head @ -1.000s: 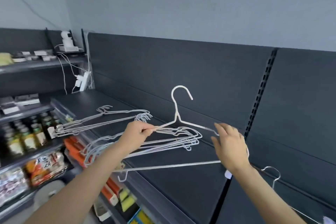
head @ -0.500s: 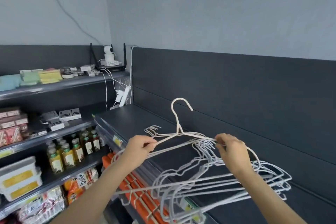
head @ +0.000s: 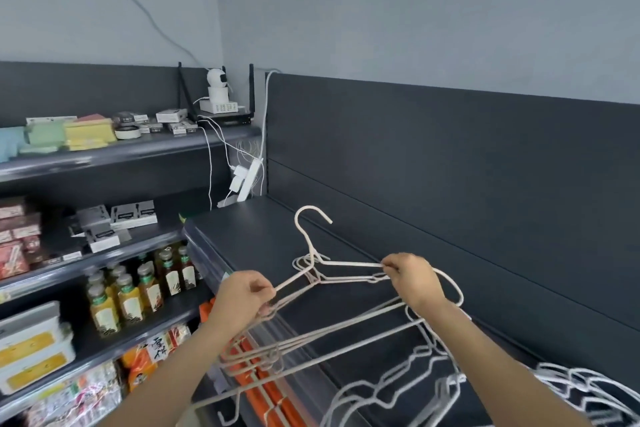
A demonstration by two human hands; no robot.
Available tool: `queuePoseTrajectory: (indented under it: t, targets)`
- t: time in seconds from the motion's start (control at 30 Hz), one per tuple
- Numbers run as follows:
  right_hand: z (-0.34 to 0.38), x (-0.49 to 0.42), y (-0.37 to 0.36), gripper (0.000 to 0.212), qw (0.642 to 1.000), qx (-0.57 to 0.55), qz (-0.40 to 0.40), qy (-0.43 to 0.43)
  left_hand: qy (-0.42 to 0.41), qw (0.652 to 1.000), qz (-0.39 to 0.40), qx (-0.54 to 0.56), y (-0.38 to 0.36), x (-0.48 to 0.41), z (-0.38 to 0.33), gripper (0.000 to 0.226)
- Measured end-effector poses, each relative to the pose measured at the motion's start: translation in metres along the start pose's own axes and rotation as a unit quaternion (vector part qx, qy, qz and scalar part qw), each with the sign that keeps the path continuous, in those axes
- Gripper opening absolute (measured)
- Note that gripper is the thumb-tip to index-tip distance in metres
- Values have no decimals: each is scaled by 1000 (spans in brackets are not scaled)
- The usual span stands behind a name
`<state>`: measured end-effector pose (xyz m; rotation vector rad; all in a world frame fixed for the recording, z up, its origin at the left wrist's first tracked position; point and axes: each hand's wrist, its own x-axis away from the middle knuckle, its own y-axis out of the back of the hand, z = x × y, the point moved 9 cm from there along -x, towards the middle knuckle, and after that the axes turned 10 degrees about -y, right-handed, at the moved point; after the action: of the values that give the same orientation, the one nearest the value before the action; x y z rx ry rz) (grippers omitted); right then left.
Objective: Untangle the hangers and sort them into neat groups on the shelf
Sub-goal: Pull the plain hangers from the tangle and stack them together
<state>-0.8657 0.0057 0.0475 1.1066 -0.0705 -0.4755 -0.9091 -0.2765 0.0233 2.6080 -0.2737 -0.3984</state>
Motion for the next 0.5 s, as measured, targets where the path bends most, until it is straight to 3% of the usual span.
queuePoseTrajectory:
  t: [0.17, 0.23, 0.3, 0.4, 0.5]
  targets:
    - [-20, -67, -53, 23, 996, 33, 78, -31, 48, 995, 16, -85, -28, -57, 33, 26]
    - [-31, -85, -74, 24, 992, 50, 106, -39, 57, 982, 65, -165, -47, -71, 44, 13]
    - [-40, -96, -96, 23, 987, 71, 136, -37, 82, 967, 107, -218, -62, -76, 59, 17]
    - [-42, -104, -124, 25, 979, 117, 169, 0, 85, 949, 157, -260, -80, -81, 73, 24]
    - [-32, -106, -146, 41, 969, 156, 187, 50, 82, 930, 206, -292, -97, -86, 80, 34]
